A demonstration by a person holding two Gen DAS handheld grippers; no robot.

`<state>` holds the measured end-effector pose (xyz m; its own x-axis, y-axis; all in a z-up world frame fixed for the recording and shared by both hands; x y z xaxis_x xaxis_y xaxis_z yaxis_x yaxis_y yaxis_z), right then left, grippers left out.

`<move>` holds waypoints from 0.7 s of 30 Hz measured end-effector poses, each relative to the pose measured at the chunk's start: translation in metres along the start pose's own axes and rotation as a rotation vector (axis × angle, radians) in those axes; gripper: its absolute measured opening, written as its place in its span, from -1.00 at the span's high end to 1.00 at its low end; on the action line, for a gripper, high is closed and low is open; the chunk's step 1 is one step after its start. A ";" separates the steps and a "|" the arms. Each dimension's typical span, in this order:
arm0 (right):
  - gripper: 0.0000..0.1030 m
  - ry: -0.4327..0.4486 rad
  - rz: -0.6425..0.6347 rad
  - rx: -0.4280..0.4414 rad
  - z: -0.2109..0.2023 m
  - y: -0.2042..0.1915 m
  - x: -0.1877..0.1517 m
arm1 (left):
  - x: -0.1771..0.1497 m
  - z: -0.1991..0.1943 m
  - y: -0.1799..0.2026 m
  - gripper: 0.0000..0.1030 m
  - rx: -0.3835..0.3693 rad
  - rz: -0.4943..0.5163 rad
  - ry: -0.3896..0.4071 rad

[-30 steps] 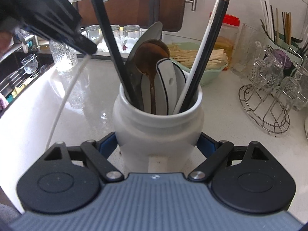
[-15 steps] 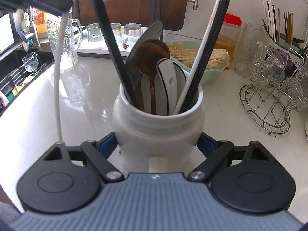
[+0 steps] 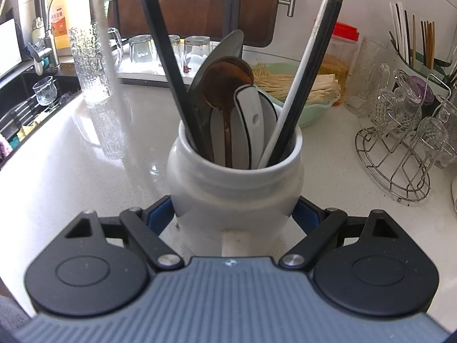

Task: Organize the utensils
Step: 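Lift the white chopstick with the left gripper and carry it over the mug, then lower the white chopstick into the mug with the left gripper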

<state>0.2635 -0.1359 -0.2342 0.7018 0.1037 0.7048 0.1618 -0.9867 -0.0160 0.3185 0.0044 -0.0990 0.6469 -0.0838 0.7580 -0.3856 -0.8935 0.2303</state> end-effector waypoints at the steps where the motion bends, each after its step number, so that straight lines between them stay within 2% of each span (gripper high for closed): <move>1: -0.76 0.001 0.000 0.000 0.000 0.000 0.000 | 0.002 0.000 0.000 0.87 0.001 0.002 0.003; 9: -0.76 0.002 -0.001 0.000 0.000 0.000 0.000 | 0.024 -0.007 0.004 0.87 0.002 0.031 0.036; 21: -0.76 0.003 0.001 0.000 0.001 -0.001 0.000 | 0.085 -0.042 0.021 0.87 -0.028 0.096 0.105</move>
<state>0.2640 -0.1353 -0.2343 0.7001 0.1026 0.7066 0.1611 -0.9868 -0.0163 0.3381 -0.0027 -0.0043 0.5347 -0.1205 0.8364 -0.4613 -0.8709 0.1694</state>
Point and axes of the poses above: each gripper's, at about its wrist camera, not at the fingertips, and z roughly the way its jaws point, y to its right, x to its top, the point moved 10 cm from there along z, roughly the way its jaws point, and after that the axes turned 6 degrees about z, right-handed, at the moved point
